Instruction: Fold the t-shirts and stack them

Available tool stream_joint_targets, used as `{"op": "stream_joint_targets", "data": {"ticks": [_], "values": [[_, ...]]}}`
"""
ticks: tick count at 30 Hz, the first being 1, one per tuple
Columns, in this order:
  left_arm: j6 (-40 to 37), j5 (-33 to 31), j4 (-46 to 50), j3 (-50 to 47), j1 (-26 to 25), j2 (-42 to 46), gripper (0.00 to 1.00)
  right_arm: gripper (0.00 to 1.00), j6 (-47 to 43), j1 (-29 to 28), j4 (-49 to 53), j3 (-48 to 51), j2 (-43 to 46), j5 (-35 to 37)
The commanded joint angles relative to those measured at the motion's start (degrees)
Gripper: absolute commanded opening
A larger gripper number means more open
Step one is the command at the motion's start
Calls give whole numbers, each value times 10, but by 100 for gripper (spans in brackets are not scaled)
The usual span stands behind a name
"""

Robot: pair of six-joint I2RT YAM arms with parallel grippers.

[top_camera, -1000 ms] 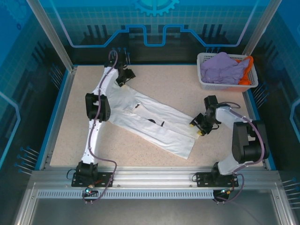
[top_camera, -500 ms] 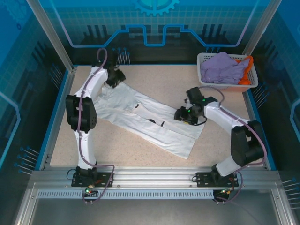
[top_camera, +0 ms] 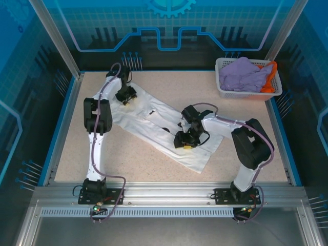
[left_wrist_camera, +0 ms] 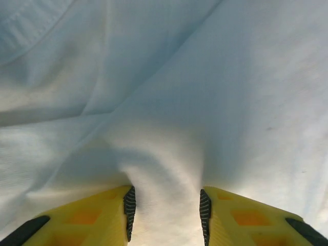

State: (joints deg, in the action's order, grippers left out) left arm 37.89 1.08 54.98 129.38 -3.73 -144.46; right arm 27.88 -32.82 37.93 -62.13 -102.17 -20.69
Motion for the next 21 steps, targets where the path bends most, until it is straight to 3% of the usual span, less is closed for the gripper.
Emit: {"op": "stream_joint_targets", "data": {"ticks": [1, 4, 10, 15, 17, 21], "values": [[-19, 55, 46, 111, -24, -91, 42, 49, 19, -22, 9, -22, -34, -31], [-9, 88, 36, 196, -40, -140, 44, 49, 52, -42, 6, -38, -58, -36], [21, 160, -75, 200, -59, -154, 52, 49, 178, -118, -39, -75, -87, -23], [22, 178, -72, 235, -41, -111, 68, 52, 264, -205, -42, -171, -140, 24], [16, 169, -72, 235, -26, -67, 71, 52, 257, -227, -27, -228, -170, 28], [2, 113, -52, 213, 1, 33, 76, 54, 141, -240, 63, -364, -205, 33]]}}
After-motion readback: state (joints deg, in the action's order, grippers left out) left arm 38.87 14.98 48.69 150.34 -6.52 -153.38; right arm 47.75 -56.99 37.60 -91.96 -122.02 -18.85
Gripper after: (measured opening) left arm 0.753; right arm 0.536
